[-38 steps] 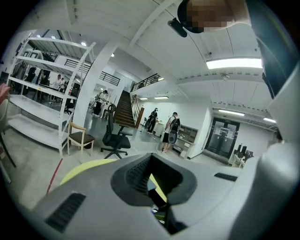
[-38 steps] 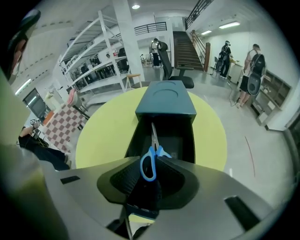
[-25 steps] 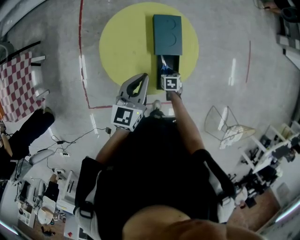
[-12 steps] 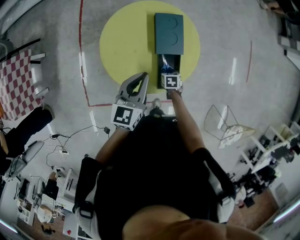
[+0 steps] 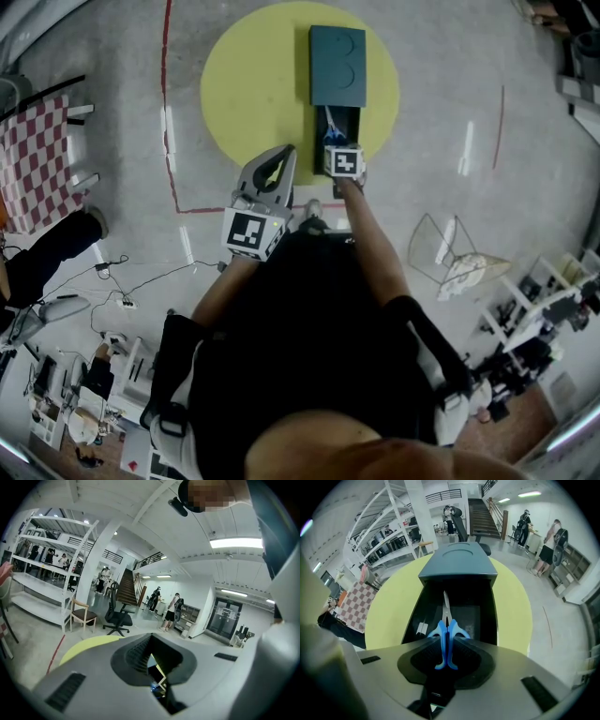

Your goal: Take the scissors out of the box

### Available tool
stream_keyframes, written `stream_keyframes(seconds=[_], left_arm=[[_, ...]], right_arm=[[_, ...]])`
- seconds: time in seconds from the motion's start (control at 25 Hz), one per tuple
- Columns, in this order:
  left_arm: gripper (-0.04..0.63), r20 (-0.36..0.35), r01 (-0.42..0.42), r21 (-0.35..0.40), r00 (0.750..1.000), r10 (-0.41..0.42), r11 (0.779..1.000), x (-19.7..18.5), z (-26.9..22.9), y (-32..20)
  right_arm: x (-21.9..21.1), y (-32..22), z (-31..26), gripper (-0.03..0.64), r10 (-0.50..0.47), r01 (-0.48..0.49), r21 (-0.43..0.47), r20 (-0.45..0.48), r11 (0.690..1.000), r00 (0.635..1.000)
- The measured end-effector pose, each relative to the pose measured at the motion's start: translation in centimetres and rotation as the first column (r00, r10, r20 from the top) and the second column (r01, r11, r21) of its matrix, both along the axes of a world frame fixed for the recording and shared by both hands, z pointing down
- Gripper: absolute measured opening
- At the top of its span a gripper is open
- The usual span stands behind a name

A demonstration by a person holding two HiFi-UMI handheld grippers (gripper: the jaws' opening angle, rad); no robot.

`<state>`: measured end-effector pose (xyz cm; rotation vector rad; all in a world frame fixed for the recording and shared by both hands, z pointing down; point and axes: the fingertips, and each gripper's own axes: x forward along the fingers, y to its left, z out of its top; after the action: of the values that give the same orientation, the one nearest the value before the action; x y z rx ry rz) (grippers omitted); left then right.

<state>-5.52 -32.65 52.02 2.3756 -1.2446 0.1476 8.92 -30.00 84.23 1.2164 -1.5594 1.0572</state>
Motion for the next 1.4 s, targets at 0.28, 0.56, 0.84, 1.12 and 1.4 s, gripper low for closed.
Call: stream_keyframes(seconds=[0.28,0.56,0.84,1.12,1.4], left_arm=[[-0.003,0.007,0.005,0.03,1.0,-0.005,1.0,0.8,-0.8,2.0],[-0.003,0.015,0.016,0.058,1.0,-0.017,0.998,1.6,-2.1,4.6],[-0.003,0.033,0.018,0.105,0.999,-0.022,0.994,2.9,-3.8,8.0],[-0.003,0.06,0.009,0.181,0.998,-0.021,0.984,5.4,-6.2,12.5],[-0.003,0.103,0.015,0.226,0.994,-0.039,0.974,8.1,-7.4,18.9]], right_arm=[[0.2,1.7,-0.7,0.081,0.0,0.0,-0.003,0.024,1.0,1.0],[-0.4,2.8,-2.3,0.081,-0.008,0.005,0.041,0.081,0.999,0.997],[0.8,5.0,-4.4,0.081,-0.01,0.002,0.09,0.093,0.996,0.996],[1.8,7.7,-8.7,0.081,-0.037,0.007,0.215,0.137,0.977,0.99],[4.6,13.5,-12.8,0.081,-0.052,-0.003,0.295,0.179,0.956,0.982]])
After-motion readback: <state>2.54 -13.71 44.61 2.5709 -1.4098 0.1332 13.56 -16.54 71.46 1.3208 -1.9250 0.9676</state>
